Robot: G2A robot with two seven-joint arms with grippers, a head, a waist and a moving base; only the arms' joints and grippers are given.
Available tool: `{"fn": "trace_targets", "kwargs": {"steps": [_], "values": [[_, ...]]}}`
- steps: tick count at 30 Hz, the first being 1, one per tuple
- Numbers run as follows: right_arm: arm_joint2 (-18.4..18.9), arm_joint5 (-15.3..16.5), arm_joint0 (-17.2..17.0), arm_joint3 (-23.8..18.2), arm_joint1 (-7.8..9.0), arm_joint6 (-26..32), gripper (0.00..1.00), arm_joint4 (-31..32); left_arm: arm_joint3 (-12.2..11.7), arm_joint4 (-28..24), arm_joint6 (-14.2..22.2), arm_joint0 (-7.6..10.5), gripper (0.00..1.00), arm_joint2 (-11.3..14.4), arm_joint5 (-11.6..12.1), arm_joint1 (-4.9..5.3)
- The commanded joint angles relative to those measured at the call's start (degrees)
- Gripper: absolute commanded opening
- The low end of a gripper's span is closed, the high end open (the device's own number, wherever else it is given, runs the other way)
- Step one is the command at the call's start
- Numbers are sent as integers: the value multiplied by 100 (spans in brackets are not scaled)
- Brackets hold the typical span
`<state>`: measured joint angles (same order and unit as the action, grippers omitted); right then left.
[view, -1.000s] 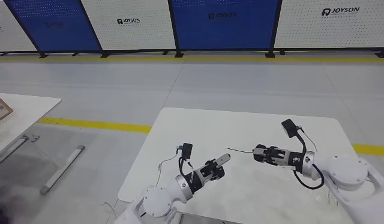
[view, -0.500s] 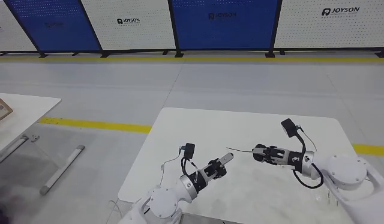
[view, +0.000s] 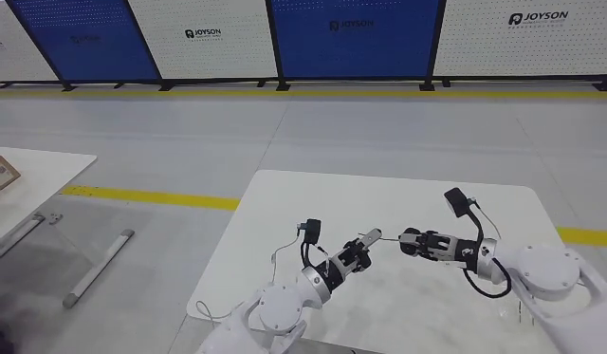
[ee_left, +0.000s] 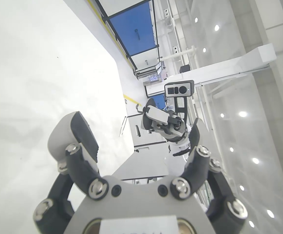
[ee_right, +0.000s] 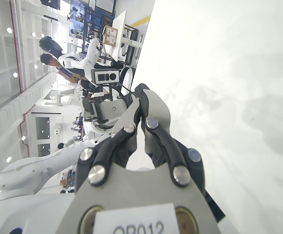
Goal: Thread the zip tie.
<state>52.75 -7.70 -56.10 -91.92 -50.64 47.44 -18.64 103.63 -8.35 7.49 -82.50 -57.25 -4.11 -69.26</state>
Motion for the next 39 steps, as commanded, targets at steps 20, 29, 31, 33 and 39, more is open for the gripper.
{"fn": "trace_targets", "kwargs": {"steps": [20,29,31,33,39], "values": [[-415,-192,281,100,-210,-24,0,50,-173,261,-708,98,100,81,147,-67],[-415,-192,281,100,-210,-24,0,50,-232,309,-796,130,100,208,167,-98],[-415,-192,281,100,-210,-24,0,50,-252,389,-784,126,100,225,185,-98],[-415,-192,281,100,-210,-24,0,50,-277,443,-756,111,100,253,194,-102],[-415,-192,281,100,-210,-24,0,50,-277,291,-731,56,64,196,235,-113]]}}
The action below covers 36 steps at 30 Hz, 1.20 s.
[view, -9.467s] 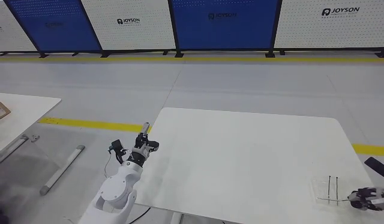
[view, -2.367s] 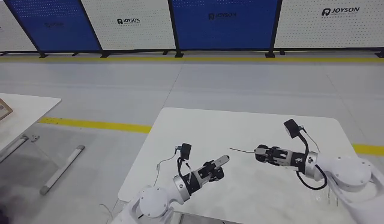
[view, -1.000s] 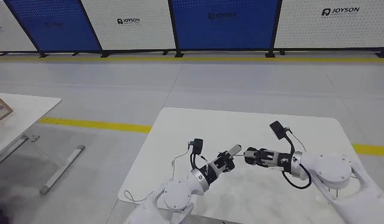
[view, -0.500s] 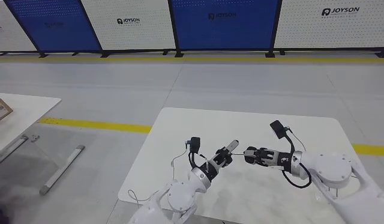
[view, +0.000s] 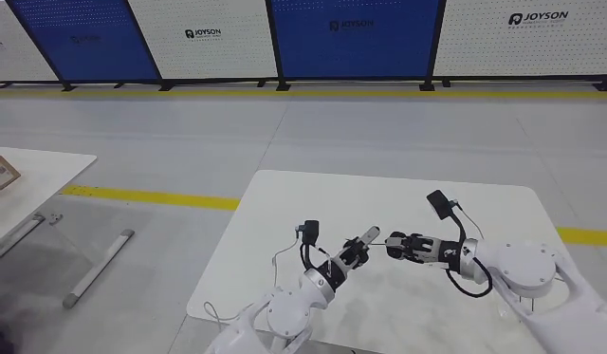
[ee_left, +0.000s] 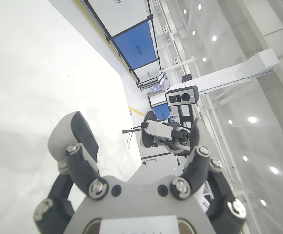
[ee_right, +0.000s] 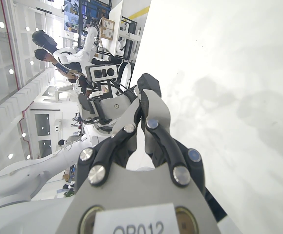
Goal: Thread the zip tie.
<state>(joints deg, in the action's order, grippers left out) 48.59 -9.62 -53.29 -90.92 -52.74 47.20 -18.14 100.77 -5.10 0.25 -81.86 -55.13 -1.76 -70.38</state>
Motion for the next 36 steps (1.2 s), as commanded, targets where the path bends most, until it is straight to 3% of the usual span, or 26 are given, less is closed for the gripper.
{"fn": "trace_targets", "kwargs": {"steps": [1,6,11,18,22,26,33,36], "values": [[0,0,0,0,0,0,0,0,27,-88,-15,-20,49,-37,8,-4],[0,0,0,0,0,0,0,0,79,-129,61,-66,36,-71,-4,-5],[0,0,0,0,0,0,0,0,123,-51,259,-152,32,-99,1,15],[0,0,0,0,0,0,0,0,102,-122,344,-161,37,-135,33,10],[0,0,0,0,0,0,0,0,23,-273,398,-100,33,-124,32,-10],[0,0,0,0,0,0,0,0,3,-234,478,-78,22,-97,18,-15],[0,0,0,0,0,0,0,0,0,-215,508,-80,30,-93,5,-22],[0,0,0,0,0,0,0,0,2,-212,515,-83,29,-95,6,-25]]}}
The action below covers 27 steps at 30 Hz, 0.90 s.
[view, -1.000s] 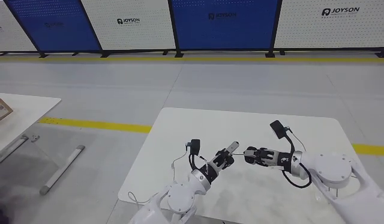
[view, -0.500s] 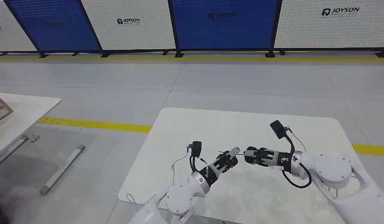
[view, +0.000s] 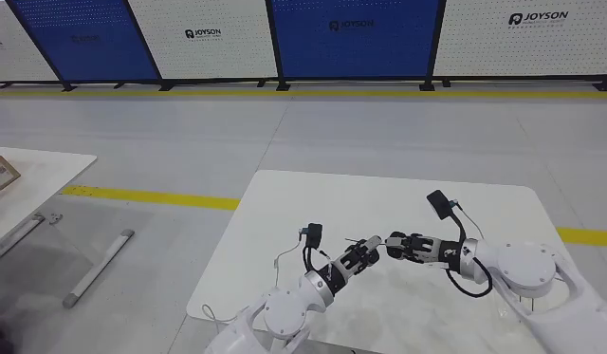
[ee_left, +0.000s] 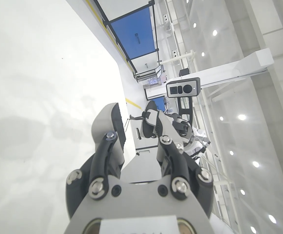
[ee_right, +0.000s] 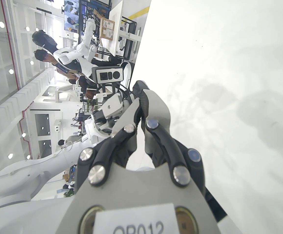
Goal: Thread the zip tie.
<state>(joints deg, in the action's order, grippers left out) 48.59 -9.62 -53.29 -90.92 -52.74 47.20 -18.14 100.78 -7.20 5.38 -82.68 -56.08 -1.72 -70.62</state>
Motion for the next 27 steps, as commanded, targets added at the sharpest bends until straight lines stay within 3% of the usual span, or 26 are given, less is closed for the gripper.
{"fn": "trace_targets", "kwargs": {"steps": [1,4,6,19,20,21,22,23,27], "values": [[0,0,0,0,0,0,0,0,2,-3,10,-2,25,0,3,-2],[0,0,0,0,0,0,0,0,7,12,27,-6,17,13,1,-5],[0,0,0,0,0,0,0,0,6,22,27,-6,1,16,0,-8],[0,0,0,0,0,0,0,0,14,46,78,2,0,14,2,-18],[0,0,0,0,0,0,0,0,18,42,78,3,12,11,-1,-19],[0,0,0,0,0,0,0,0,21,38,78,3,42,8,-6,-20],[0,0,0,0,0,0,0,0,22,35,78,4,49,6,-9,-21],[0,0,0,0,0,0,0,0,25,30,80,6,52,0,-13,-21],[0,0,0,0,0,0,0,0,11,24,79,20,46,-15,-27,-25]]}}
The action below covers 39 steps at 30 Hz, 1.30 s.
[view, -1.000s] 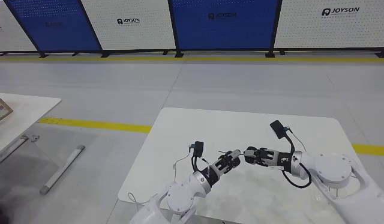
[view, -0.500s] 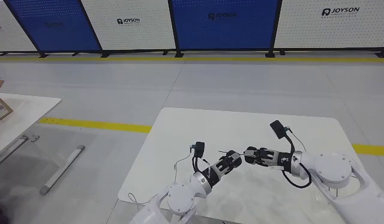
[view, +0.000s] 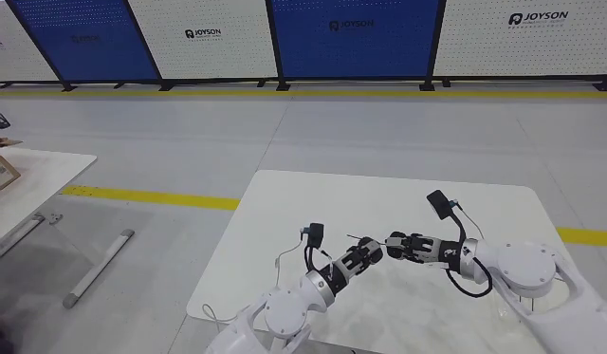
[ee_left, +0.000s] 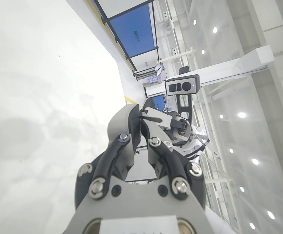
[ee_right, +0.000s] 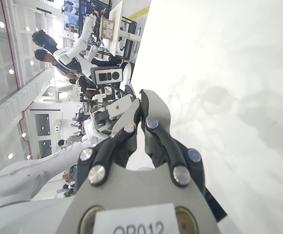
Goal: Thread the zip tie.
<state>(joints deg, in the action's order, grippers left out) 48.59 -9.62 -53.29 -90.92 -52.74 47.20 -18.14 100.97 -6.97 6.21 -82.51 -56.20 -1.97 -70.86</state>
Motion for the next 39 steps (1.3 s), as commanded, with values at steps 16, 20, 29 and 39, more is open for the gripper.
{"fn": "trace_targets", "kwargs": {"steps": [16,20,29,39], "values": [[0,0,0,0,0,0,0,0,-11,175,-34,-82,18,-2,130,-2],[0,0,0,0,0,0,0,0,-7,178,-29,-97,15,-20,131,-1],[0,0,0,0,0,0,0,0,-52,156,-33,-65,19,-31,98,-12],[0,0,0,0,0,0,0,0,-107,135,-50,-18,0,-31,45,-29]]}}
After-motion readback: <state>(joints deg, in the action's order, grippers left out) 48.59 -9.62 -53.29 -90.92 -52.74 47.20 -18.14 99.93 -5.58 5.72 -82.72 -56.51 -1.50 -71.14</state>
